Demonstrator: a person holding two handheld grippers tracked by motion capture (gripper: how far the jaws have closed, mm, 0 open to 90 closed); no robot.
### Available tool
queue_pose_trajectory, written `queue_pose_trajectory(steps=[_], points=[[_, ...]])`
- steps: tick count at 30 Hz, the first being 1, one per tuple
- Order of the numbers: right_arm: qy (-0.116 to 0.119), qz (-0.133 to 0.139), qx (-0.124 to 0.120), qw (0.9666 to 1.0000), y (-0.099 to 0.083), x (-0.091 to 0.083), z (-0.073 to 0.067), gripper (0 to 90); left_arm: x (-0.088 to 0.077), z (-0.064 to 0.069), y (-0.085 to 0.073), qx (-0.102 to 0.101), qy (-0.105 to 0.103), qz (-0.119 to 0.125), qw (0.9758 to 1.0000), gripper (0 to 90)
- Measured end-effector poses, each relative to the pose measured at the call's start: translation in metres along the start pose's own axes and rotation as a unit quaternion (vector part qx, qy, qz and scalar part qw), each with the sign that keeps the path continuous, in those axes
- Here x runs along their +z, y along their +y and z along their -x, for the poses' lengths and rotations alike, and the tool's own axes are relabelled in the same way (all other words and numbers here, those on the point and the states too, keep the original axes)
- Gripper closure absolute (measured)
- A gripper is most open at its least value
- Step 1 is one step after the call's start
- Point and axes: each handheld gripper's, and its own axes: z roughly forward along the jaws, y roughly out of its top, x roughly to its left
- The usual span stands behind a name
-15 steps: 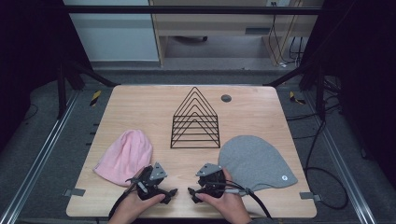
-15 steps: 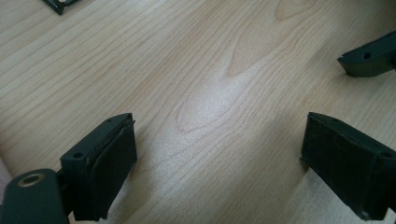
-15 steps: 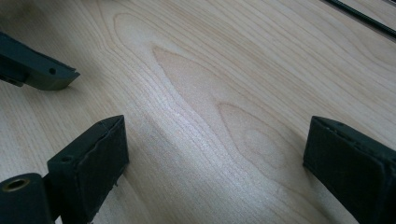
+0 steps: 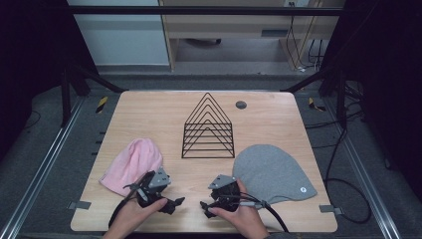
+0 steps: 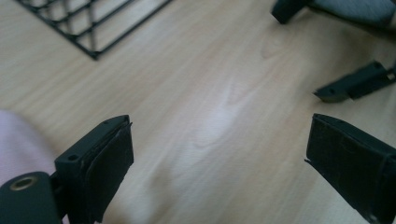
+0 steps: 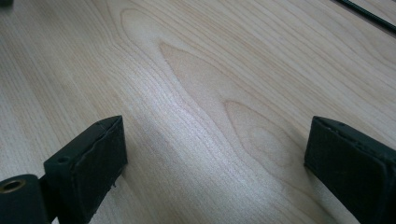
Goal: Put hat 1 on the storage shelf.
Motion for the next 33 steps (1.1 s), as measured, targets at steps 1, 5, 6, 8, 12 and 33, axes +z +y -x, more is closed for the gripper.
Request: queue_pose_trajectory(steps=[1,5,6,8,12,33], points=[[0.0,0.0,0.0,1.0,0.0,0.0,0.0,5.2,-0.005,-0.007,0.002,-0.013,0.003,0.003,0.9999,7.8],[-0.001,-0.002,-0.001,1.0,0.001,0.001,-0.002,4.8,-0.025,-0.039,0.015,-0.022,0.041,-0.007,0.9989,9.9],[0.001,-0.002,-0.001,1.0,0.001,0.001,-0.002,4.6,-0.03,-0.048,0.018,-0.024,0.049,-0.01,0.9985,10.1],[0.002,-0.002,-0.002,1.0,0.001,0.001,-0.002,4.5,-0.038,-0.067,0.022,-0.032,0.062,-0.012,0.9975,10.4],[0.004,-0.002,-0.001,1.0,0.001,0.001,-0.003,4.5,-0.052,-0.103,0.025,-0.053,0.085,-0.013,0.9949,10.5],[0.008,0.0,-0.007,0.9999,0.001,0.001,-0.004,4.5,-0.035,-0.192,0.0,-0.115,0.114,-0.056,0.9852,28.3]])
